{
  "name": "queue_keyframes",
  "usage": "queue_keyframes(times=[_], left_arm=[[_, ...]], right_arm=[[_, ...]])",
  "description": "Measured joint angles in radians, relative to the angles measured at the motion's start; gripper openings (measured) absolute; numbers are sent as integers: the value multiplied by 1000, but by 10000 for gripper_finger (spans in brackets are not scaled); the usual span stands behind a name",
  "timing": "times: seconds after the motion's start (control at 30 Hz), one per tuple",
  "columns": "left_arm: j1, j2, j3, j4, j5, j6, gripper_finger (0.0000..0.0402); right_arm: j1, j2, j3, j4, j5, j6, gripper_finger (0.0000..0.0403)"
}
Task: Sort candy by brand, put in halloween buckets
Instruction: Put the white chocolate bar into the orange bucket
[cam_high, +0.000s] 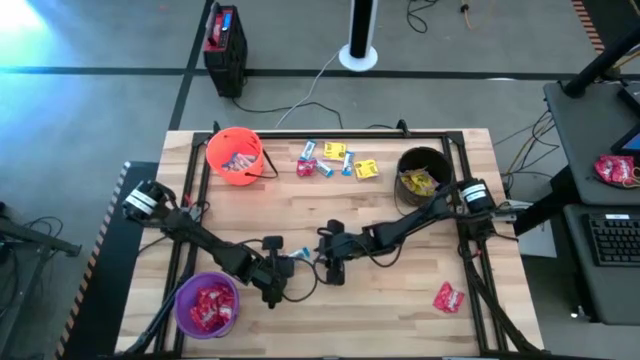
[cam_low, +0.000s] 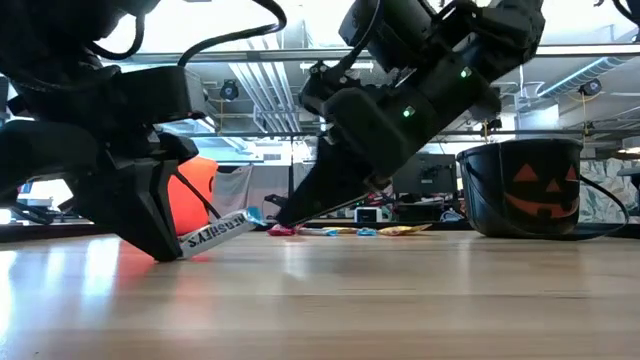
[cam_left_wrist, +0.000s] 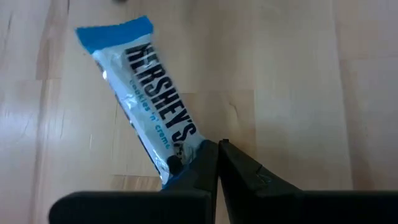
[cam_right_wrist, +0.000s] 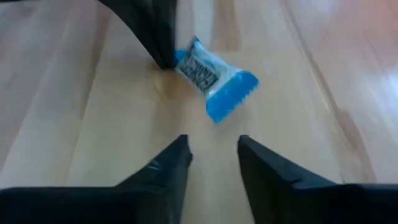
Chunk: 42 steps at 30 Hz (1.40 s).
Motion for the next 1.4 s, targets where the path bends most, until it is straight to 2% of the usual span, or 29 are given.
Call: queue_keyframes(times=[0.13, 0.33, 0.47, 0.6, 0.8, 1.13, 1.4], left_arm=[[0, 1, -3, 0, 3, 0, 0], [2, -5, -11, 3, 11, 3, 0], [3, -6, -19, 11, 13, 0, 0], [4, -5, -24, 27, 14, 0, 0], [3, -5, -27, 34, 11, 0, 0], [3, -4, -33, 48, 9, 0, 0], [1, -14, -22, 45, -39, -9, 2]], right_arm=[[0, 38, 10, 108, 3, -74, 192], [-17, 68, 45, 102, 71, -143, 253], [-47, 96, 81, 97, -41, -57, 269], [-69, 130, 111, 97, -139, 24, 266], [-75, 166, 142, 101, -196, 76, 230], [-82, 184, 167, 102, -211, 113, 132], [-95, 183, 169, 95, -269, 110, 24]])
